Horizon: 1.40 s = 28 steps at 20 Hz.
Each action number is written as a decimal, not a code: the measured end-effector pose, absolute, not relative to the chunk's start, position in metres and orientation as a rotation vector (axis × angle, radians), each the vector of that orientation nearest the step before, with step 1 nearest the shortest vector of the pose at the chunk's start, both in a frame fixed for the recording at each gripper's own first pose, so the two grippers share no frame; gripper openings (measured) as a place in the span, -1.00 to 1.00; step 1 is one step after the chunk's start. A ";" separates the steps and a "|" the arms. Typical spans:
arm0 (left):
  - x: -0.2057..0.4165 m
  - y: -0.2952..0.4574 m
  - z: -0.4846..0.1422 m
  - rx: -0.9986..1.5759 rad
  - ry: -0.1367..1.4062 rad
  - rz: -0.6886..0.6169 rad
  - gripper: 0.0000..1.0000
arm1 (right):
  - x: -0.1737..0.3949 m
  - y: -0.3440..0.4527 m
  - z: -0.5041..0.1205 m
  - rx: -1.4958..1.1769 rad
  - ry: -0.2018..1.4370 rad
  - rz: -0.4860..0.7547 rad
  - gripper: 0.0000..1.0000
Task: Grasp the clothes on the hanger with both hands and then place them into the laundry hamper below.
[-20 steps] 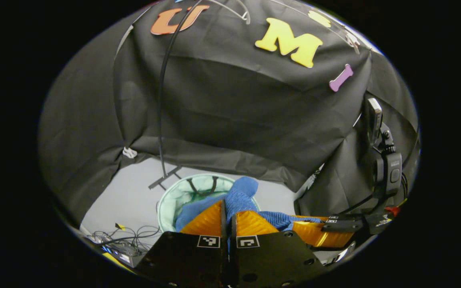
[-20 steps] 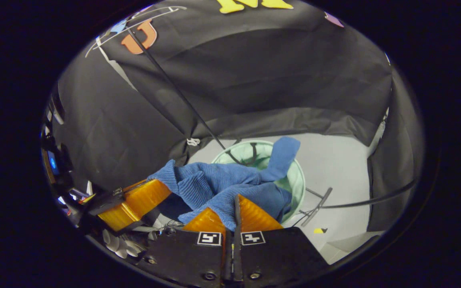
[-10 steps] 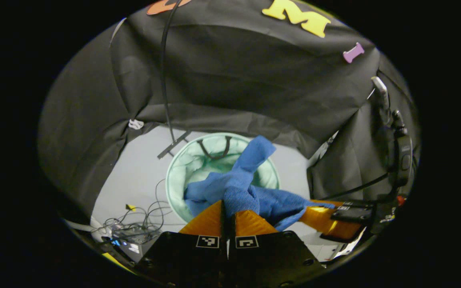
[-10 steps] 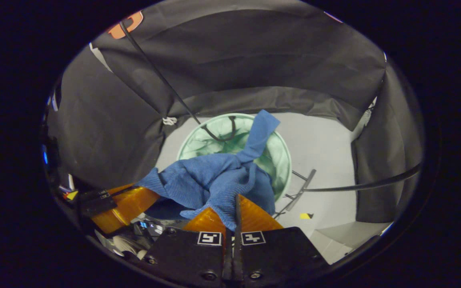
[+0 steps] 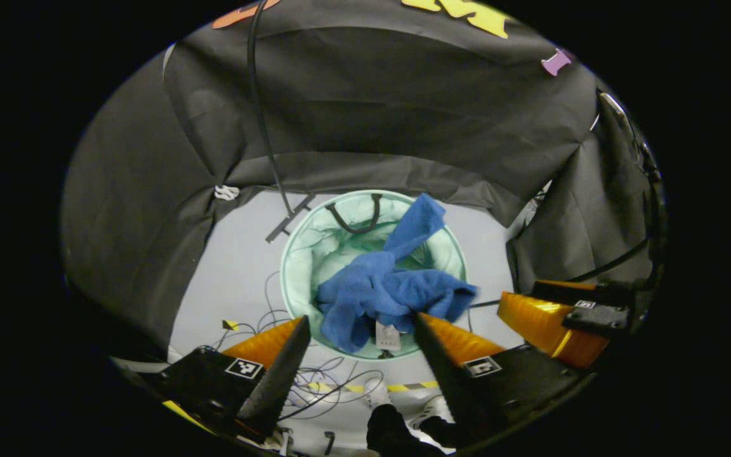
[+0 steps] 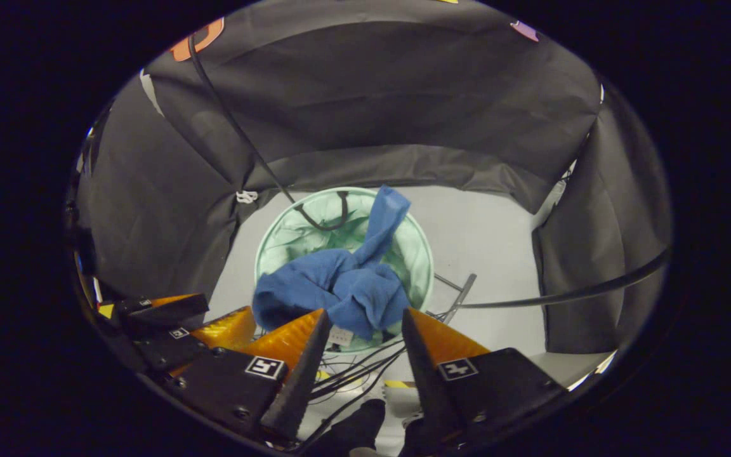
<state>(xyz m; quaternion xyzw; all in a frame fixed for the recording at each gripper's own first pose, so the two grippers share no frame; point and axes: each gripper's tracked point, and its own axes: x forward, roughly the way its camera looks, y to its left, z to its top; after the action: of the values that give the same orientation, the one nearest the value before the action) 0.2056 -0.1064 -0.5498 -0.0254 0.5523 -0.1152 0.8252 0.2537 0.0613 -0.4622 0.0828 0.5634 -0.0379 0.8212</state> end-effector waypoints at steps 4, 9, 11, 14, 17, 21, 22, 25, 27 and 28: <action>0.191 -0.106 -0.544 -0.061 1.154 -0.246 0.94 | 0.245 0.050 -0.454 0.176 1.164 -0.081 0.60; 0.180 -0.110 -0.496 -0.038 1.023 -0.236 0.94 | 0.222 0.027 -0.409 0.128 1.039 -0.053 0.55; 0.176 -0.117 -0.459 -0.038 0.932 -0.226 0.94 | 0.212 0.023 -0.370 0.148 0.950 -0.016 0.54; 0.160 -0.121 -0.386 -0.030 0.768 -0.188 0.94 | 0.185 0.002 -0.295 0.075 0.784 0.040 0.55; 0.124 -0.125 -0.306 -0.025 0.597 -0.154 0.94 | 0.140 -0.013 -0.194 0.034 0.593 0.089 0.55; 0.054 -0.117 -0.203 0.028 0.405 -0.094 0.94 | 0.073 -0.036 -0.085 0.044 0.381 0.131 0.99; 0.038 -0.115 -0.180 0.041 0.360 -0.083 0.94 | 0.055 -0.043 -0.062 0.037 0.338 0.120 0.99; -0.012 -0.096 -0.114 0.070 0.223 -0.023 0.97 | 0.009 -0.052 -0.010 0.055 0.236 0.105 0.99; -0.042 -0.081 -0.072 0.055 0.151 0.009 0.93 | -0.024 -0.053 0.012 0.051 0.191 0.110 0.98; -0.058 -0.075 -0.061 0.055 0.116 0.017 0.94 | -0.045 -0.054 0.020 0.058 0.175 0.106 1.00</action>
<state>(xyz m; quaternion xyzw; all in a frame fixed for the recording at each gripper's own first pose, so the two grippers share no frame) -0.0577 -0.0747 -0.0608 0.0275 0.0580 0.0085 0.9979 -0.0449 -0.0539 0.0200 0.0290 0.0875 0.0530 0.9943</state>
